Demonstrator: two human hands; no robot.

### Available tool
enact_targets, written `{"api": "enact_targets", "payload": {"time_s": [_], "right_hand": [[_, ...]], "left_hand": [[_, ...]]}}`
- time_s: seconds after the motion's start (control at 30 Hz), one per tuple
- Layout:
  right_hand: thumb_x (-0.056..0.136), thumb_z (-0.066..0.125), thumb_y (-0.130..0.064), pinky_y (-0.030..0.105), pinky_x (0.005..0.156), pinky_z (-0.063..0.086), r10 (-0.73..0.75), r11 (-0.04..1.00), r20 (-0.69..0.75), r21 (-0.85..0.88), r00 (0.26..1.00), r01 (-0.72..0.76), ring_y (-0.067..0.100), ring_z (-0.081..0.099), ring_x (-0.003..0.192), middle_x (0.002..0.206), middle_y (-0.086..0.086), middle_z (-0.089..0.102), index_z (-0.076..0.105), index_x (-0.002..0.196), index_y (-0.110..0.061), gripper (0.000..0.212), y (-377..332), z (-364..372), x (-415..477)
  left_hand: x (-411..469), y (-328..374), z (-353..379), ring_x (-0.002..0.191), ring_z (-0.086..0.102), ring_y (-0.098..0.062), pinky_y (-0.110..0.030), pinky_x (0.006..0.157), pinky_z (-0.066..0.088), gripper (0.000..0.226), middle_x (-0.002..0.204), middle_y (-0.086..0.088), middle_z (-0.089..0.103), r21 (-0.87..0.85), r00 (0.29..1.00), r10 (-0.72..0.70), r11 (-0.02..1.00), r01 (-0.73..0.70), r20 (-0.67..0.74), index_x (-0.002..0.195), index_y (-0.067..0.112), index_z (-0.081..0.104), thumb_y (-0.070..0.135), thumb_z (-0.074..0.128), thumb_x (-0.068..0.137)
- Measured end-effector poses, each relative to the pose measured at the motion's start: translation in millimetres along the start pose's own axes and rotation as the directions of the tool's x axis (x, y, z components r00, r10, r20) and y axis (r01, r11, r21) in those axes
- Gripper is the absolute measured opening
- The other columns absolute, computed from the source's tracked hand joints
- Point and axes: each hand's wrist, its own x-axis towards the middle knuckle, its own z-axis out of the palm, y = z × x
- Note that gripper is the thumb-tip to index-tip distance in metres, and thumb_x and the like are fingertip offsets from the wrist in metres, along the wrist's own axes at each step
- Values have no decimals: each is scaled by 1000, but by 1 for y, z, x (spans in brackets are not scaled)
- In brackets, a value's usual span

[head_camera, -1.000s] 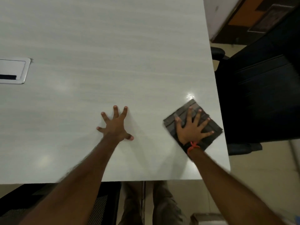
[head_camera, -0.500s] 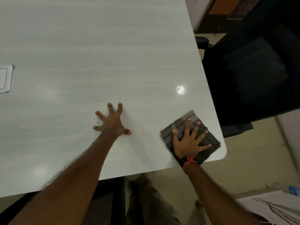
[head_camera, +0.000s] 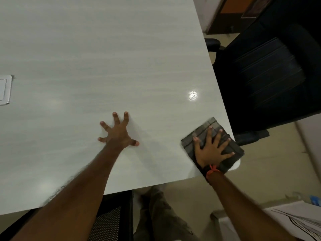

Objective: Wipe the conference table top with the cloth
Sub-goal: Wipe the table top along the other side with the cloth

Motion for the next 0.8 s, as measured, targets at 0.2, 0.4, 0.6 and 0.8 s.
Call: {"api": "enact_targets", "payload": {"time_s": [0.2,0.4,0.6,0.8], "right_hand": [[83,17,-91,81,105,-17,-462,879,110,-73,880,471,45,-19,152,170,-3,-16,-6,159,-48,90,-66,31,-79],[82,19,-92,82,109,-4,-392,913,87,-88,916,399,38,-15,155,170,-9,-13,-6,157,-53,88,-26,6,3],[85,15,-88,84,107,0,-465,880,118,-47,877,473,48,-9,153,171,3,-5,0,160,-44,89,-84,27,-67],[84,23,-91,83,108,-3,-674,724,125,-83,728,685,45,-5,155,171,-5,-3,4,159,-49,87,-103,36,-94]], "left_hand": [[1,0,0,143,-22,-51,-85,97,16,136,161,11,-25,10,1000,-8,1000,8,6,150,51,-13,50,90,61],[-3,-14,12,147,-17,-47,-79,103,19,124,163,10,-18,58,997,46,997,-43,-54,154,45,-10,60,80,69],[-18,-81,1,147,-6,-49,-64,114,25,116,166,5,-13,190,982,30,982,6,-187,156,38,-6,69,69,74],[-12,-100,-24,147,-12,-50,-67,112,25,134,163,8,-21,185,993,-18,982,39,-114,155,40,-13,53,86,65]]}}
